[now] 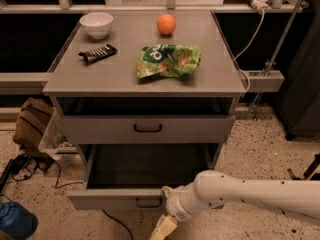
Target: Open middle drawer
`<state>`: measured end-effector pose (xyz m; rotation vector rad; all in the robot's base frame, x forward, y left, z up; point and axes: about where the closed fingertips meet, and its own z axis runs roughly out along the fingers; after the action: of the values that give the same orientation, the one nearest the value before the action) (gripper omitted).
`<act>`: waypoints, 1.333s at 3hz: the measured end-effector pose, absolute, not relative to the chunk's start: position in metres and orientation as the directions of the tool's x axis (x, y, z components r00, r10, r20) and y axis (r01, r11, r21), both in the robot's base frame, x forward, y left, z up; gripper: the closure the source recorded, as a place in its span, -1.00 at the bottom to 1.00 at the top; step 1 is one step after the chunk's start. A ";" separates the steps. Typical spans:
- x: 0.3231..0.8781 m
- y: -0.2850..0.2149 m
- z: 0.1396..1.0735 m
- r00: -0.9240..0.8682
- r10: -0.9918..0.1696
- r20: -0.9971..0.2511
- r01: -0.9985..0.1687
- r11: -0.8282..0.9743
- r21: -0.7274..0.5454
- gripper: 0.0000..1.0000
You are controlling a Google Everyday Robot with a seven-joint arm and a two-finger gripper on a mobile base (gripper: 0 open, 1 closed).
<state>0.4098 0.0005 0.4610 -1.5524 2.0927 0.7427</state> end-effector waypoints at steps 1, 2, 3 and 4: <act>0.410 0.000 0.461 -0.282 -0.730 -0.623 -0.959 0.230 0.164 -1.00; 0.417 0.000 0.473 -0.263 -0.728 -0.633 -0.962 0.250 0.112 -1.00; 0.438 -0.002 0.489 -0.248 -0.742 -0.623 -0.961 0.270 0.061 -1.00; 0.457 0.001 0.487 -0.253 -0.755 -0.605 -0.960 0.272 0.062 -1.00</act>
Offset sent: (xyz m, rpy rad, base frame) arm 0.0182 -0.0036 0.0293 -0.0128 -0.1273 -0.0507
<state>0.4571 0.0012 0.4868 -1.5441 2.0866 0.5926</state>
